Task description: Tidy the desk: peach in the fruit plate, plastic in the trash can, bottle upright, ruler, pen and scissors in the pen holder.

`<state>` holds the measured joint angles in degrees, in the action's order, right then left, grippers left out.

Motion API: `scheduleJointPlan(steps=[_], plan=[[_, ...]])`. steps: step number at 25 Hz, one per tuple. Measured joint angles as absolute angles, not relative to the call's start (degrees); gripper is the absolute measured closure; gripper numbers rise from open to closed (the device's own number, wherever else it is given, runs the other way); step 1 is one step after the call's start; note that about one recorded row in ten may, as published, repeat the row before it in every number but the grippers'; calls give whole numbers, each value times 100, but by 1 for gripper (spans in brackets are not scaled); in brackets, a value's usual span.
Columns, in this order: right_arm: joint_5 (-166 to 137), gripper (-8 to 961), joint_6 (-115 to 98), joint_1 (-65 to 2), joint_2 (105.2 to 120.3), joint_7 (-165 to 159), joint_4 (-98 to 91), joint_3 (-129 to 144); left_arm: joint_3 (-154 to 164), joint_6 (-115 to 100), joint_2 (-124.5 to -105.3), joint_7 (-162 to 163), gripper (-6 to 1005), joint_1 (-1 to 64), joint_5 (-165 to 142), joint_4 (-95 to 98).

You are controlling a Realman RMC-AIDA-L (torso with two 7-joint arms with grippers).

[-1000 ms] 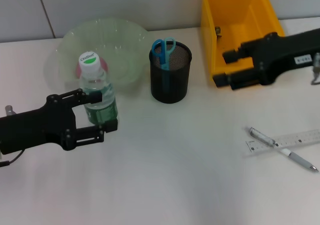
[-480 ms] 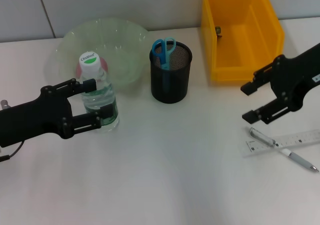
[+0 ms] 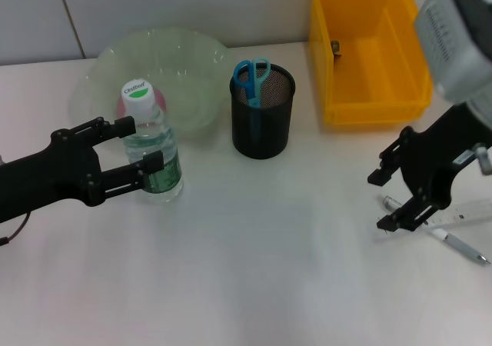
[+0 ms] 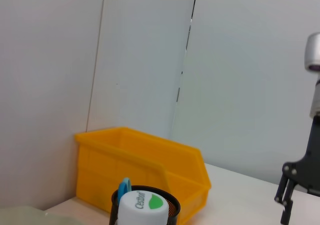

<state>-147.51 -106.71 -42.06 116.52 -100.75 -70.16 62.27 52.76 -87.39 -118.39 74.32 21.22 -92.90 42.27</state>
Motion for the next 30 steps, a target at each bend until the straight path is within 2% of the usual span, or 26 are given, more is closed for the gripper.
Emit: scheduleJointPlan(steps=[1, 5, 30], plan=[[-14751, 249, -10671, -4206, 11652, -10075, -7016, 6227, 5268, -8738, -11839, 7432, 201, 2121, -9290, 4226], [-15135, 249, -10437, -4156, 11852, -9815, -7052, 6384, 5242, -8736, -11834, 7436, 201, 2120, -9289, 4226], [-15771, 252, -9585, -4289, 11836, -8921, -6019, 6680, 4901, -8701, -11840, 7587, 201, 2097, -9211, 4044]])
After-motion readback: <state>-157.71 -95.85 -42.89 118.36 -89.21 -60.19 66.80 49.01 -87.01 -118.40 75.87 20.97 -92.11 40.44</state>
